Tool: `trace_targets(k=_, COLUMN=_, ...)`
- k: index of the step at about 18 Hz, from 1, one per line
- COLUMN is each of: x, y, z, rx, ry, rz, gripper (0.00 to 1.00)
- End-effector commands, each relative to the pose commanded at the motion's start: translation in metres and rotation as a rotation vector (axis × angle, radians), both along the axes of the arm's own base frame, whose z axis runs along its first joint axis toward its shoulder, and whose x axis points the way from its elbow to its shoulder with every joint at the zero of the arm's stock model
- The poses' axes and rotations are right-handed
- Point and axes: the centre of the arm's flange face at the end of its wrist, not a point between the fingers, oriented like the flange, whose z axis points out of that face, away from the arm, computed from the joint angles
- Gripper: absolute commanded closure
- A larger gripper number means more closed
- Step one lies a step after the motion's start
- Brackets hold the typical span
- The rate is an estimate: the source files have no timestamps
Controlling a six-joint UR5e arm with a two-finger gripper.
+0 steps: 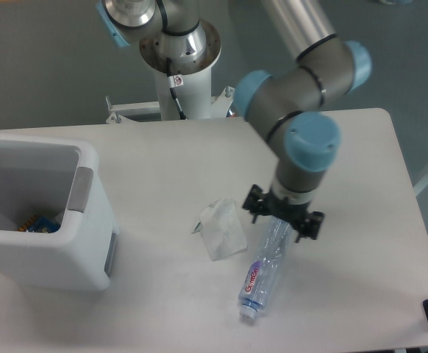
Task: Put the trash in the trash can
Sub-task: 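Move the gripper over the white tissue and lower onto it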
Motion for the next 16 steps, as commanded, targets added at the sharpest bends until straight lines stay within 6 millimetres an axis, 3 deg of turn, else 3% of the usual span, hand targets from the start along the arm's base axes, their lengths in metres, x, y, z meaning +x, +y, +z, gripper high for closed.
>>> trace_targets(k=8, x=0.052, y=0.010, z=-0.030, rx=-0.040, ry=-0.041, rz=-0.064, gripper=0.00)
trace_targets(k=10, x=0.054, y=0.010, z=-0.034, rx=-0.044, ry=-0.047, rz=-0.054, gripper=0.05)
trace_targets(k=16, x=0.060, y=0.005, z=-0.041, rx=-0.054, ry=-0.065, rz=-0.029, gripper=0.87)
